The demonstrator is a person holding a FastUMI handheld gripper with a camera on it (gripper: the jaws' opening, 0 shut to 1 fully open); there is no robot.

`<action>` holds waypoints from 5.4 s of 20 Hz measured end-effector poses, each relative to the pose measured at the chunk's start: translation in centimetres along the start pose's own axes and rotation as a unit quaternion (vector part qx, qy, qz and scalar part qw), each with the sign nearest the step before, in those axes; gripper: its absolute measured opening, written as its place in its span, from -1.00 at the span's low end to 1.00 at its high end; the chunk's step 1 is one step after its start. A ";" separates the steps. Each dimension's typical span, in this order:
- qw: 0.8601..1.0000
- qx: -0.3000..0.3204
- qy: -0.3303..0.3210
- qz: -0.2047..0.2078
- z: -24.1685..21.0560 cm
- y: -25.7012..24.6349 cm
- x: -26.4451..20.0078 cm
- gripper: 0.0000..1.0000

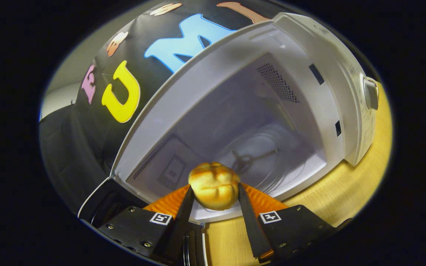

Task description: Open the microwave, put the food inside, and close the microwave door.

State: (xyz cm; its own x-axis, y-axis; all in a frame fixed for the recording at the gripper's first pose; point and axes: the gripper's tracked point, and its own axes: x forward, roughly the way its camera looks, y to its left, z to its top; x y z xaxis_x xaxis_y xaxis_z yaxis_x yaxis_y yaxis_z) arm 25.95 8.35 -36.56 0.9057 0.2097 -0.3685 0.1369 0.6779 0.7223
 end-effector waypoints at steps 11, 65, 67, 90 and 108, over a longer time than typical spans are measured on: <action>0.998 -0.020 -0.034 -0.048 0.6 -1.6 4.1 0.55; 0.809 -0.431 0.053 0.395 -22.2 19.0 -35.4 0.45; 0.822 -0.424 0.056 0.376 -22.1 18.1 -34.3 -0.01; 0.900 -0.409 -0.041 0.143 -8.1 5.5 -28.4 -0.98; 0.915 -0.375 -0.133 -0.061 7.6 -5.7 -17.4 -0.97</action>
State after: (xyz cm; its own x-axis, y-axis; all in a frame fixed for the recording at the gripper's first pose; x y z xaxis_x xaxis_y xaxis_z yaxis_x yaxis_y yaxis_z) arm 12.41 -4.52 -29.82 0.9815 -0.0109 -0.1913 0.0196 0.9989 0.0435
